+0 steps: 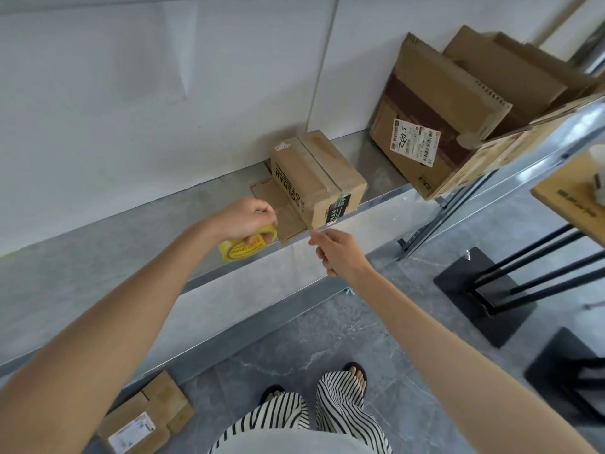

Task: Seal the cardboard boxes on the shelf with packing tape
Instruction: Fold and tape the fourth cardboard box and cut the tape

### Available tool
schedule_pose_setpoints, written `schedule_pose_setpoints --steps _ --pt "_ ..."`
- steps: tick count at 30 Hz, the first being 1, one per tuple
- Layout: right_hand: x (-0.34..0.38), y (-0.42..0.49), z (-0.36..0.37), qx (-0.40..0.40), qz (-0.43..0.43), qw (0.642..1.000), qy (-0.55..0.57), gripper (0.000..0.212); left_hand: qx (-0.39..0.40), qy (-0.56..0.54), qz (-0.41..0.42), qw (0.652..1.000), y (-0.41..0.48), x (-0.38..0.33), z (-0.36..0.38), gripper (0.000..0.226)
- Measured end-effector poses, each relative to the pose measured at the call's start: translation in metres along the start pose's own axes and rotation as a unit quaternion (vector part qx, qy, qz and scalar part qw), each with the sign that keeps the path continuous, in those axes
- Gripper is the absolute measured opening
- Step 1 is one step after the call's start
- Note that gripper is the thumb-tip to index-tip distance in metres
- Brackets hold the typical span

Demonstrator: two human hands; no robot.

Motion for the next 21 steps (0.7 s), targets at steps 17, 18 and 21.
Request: schedule_pose_setpoints --steps 17,18,21 --pt "0.011 0.005 0.021 0.088 0.095 0.985 0.113 0.028 -0.025 0.000 0.024 0.999 -0.007 0.005 0.002 0.018" --pt "0.011 0.005 0.021 0.086 0.086 0.986 0.113 0.028 -0.024 -0.001 0.024 0.999 -0.007 0.005 0.002 0.018" --pt "0.012 0.007 0.021 0.074 0.068 0.989 0.104 0.028 -0.025 0.000 0.024 0.999 -0.007 0.004 0.002 0.019"
Point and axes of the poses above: each hand's wrist, its own y-axis towards the middle knuckle, its own z-axis out of the palm, x = y × z, the point moved 1 cm from there along y, towards the middle knuckle, and after that the axes turned 12 degrees about z, right-handed, at the moved point
